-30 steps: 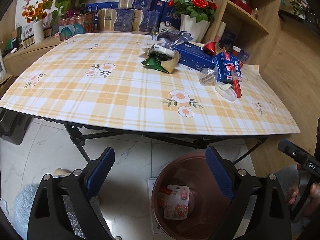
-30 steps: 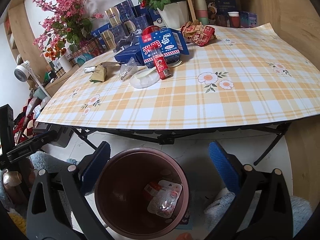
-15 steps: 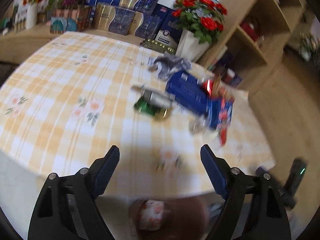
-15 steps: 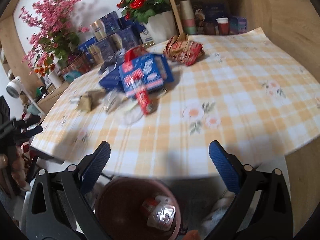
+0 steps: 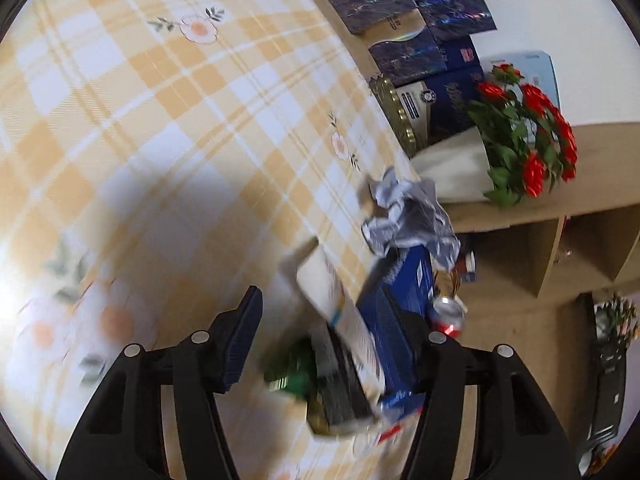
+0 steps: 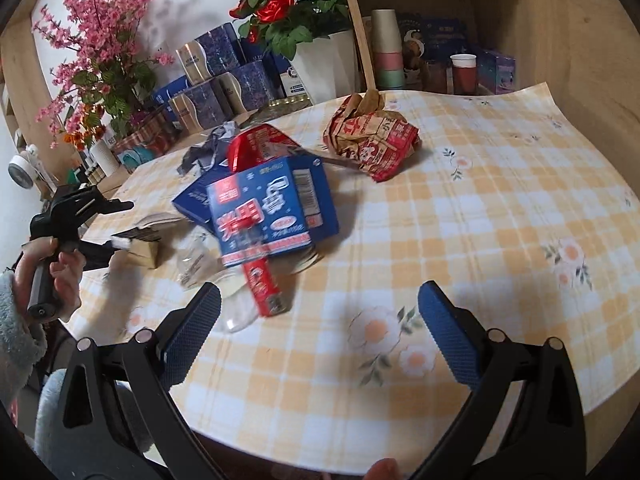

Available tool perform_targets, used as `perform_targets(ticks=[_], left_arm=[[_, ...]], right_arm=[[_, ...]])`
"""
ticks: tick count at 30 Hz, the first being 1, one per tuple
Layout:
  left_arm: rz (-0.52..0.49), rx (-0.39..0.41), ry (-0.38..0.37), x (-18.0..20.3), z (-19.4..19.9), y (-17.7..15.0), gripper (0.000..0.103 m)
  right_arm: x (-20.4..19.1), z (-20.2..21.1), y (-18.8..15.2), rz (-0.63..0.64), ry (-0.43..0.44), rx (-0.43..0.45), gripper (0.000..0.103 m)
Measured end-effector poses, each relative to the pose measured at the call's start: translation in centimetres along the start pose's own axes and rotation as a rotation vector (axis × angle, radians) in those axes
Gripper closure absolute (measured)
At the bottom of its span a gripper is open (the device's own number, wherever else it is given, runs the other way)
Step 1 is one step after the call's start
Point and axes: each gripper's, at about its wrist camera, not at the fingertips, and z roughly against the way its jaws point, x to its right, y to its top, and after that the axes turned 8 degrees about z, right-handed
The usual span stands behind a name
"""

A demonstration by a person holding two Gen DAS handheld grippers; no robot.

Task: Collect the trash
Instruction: 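Reach the left tool to the table and grasp a flat paper piece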

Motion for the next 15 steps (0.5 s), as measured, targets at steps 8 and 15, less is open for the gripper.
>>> perform_targets(ticks=[8,15], left_arm=[[-0.035,-0.046,0.001,1.1,-3.2,1.2,0.069],[-0.102,-0.063,0.003,1.8,-3.7,1.2,0.093]], right_arm=[[2.4,-1.4,2.7,0.012,-0.032,0.008,0.006],[3.6,-3.6,6.1,0.088,-0.087,0.022,0.006]])
